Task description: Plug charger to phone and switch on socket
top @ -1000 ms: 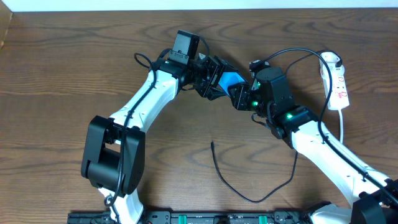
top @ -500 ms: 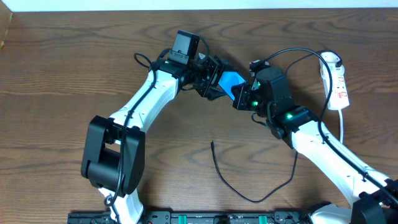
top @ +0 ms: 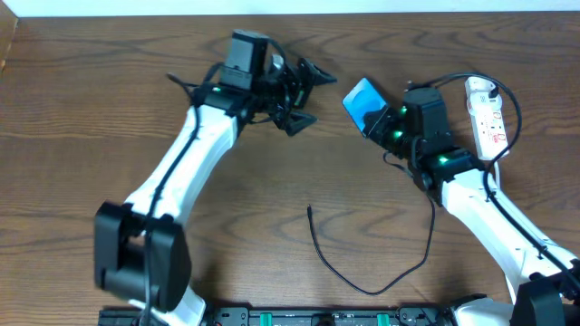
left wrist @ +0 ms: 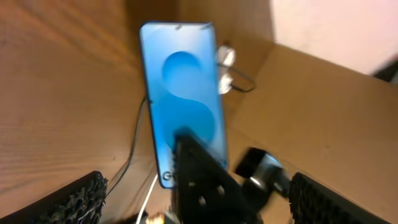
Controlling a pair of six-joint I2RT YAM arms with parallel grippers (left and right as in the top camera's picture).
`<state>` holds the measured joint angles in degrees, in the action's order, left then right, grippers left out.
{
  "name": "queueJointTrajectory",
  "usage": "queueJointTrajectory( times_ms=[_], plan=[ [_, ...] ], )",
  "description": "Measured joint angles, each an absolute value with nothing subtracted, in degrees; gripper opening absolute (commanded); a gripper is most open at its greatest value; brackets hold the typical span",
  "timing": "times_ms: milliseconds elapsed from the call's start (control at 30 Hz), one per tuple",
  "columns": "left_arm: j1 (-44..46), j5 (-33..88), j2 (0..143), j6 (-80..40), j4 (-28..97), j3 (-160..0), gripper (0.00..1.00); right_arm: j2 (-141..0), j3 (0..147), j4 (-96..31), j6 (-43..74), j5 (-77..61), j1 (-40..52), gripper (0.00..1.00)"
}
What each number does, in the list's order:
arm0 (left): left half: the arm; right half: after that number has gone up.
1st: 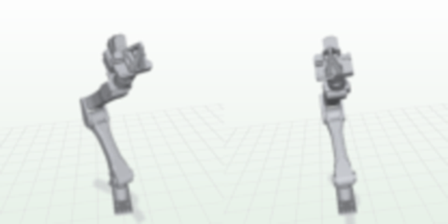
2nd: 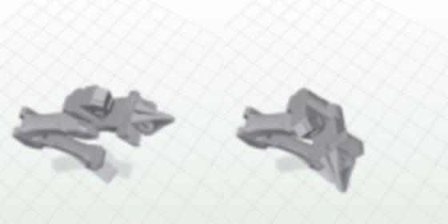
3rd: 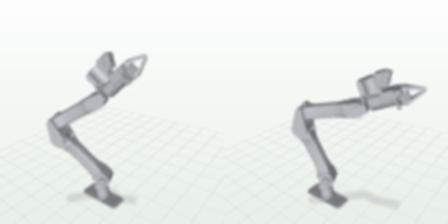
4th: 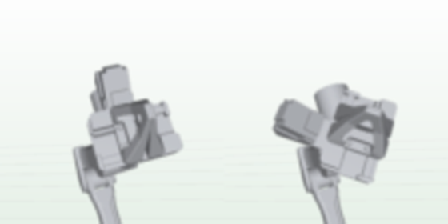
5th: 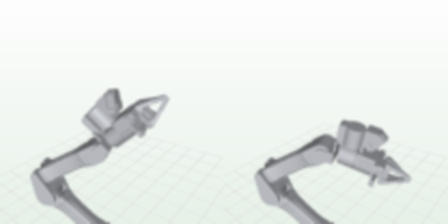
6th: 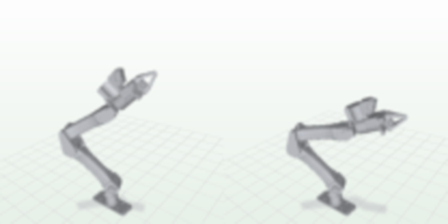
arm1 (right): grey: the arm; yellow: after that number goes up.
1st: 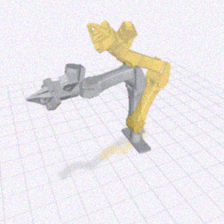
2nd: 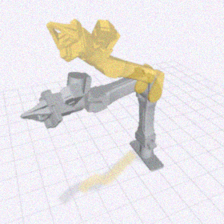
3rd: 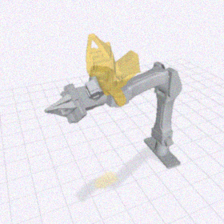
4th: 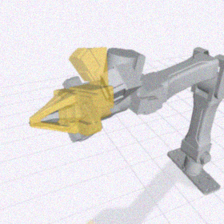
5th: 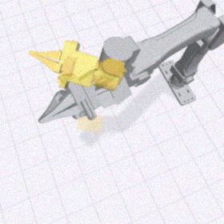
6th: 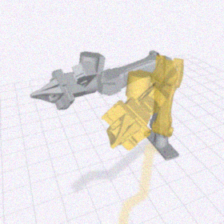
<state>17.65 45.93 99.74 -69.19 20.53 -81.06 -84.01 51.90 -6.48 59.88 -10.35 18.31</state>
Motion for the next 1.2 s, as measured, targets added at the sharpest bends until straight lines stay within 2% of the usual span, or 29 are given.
queueJointTrajectory(
  times_ms=[167, 267, 400, 667, 867, 1200],
  plan=[
    [15.7, 43.4, 95.5, -67.9, 20.4, -81.1, 0.92, -84.0, 51.8, 0.6, 79.3, -20.0, 18.1, 0.01],
    [15.0, 42.7, 95.4, -67.4, 20.6, -81.1, 0.92, -84.2, 51.7, 10.5, 86.5, -26.5, 18.1, 0.01],
    [14.8, 41.8, 95.4, -67.2, 20.5, -81.1, 0.92, -84.2, 51.7, 16.9, 94.0, -32.4, 18.1, 0.01],
    [14.8, 39.8, 95.4, -68.2, 20.5, -81.1, 0.92, -84.3, 51.7, 20.0, 103.6, -35.5, 20.3, 0.01],
    [14.8, 37.0, 95.4, -74.8, 20.5, -81.1, 0.91, -84.3, 51.7, 22.5, 111.6, -36.4, 21.5, 0.01],
    [14.8, 35.0, 95.4, -82.2, 20.5, -81.1, 0.84, -84.3, 51.7, 22.9, 116.7, -36.4, 21.6, 0.01]
  ],
)
